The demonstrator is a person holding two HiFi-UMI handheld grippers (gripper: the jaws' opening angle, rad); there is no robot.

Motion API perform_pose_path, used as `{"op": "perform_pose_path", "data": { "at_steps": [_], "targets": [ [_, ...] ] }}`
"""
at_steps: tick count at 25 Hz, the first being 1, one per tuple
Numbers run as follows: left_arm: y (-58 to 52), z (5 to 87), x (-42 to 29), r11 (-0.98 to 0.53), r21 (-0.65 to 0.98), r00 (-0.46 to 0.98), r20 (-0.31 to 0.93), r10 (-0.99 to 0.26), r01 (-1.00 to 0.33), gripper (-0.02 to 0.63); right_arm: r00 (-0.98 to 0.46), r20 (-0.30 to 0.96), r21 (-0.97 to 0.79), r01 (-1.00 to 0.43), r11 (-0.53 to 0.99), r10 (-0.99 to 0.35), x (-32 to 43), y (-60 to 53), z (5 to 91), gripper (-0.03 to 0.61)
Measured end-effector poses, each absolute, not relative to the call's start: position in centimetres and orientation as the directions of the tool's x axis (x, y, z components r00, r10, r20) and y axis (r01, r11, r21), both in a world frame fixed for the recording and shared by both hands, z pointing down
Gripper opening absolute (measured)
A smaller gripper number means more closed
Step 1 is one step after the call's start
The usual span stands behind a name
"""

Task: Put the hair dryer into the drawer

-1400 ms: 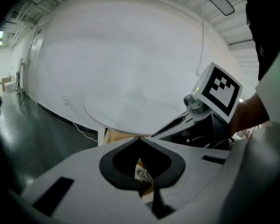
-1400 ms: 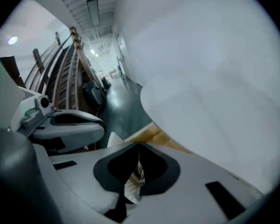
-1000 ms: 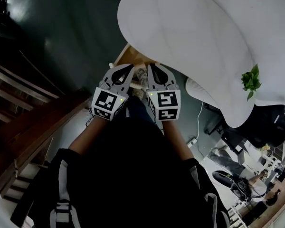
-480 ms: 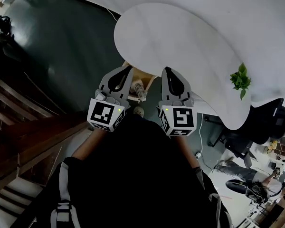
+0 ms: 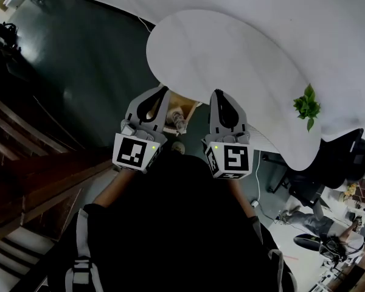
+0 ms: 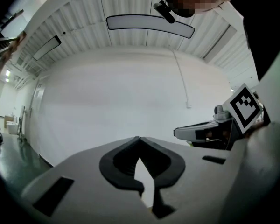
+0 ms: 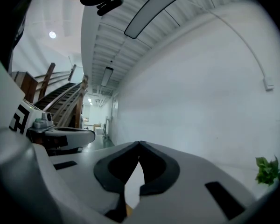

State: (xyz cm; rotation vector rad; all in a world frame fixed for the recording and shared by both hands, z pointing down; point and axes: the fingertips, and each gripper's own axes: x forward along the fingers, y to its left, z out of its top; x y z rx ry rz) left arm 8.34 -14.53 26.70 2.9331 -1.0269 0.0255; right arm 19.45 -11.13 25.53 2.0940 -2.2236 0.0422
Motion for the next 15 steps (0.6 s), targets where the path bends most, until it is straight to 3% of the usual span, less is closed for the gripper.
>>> {"op": "perform_pose_path", "data": {
  "at_steps": [15],
  "targets": [
    [-15.9, 27.2, 10.4, -0.79, 0.013, 0.79, 0.031, -0.612, -0.613, 0.008, -0.073, 0.08, 0.018, -0.997, 0.075, -0.994, 21.1, -12.3, 26.0, 0.021]
  ]
}}
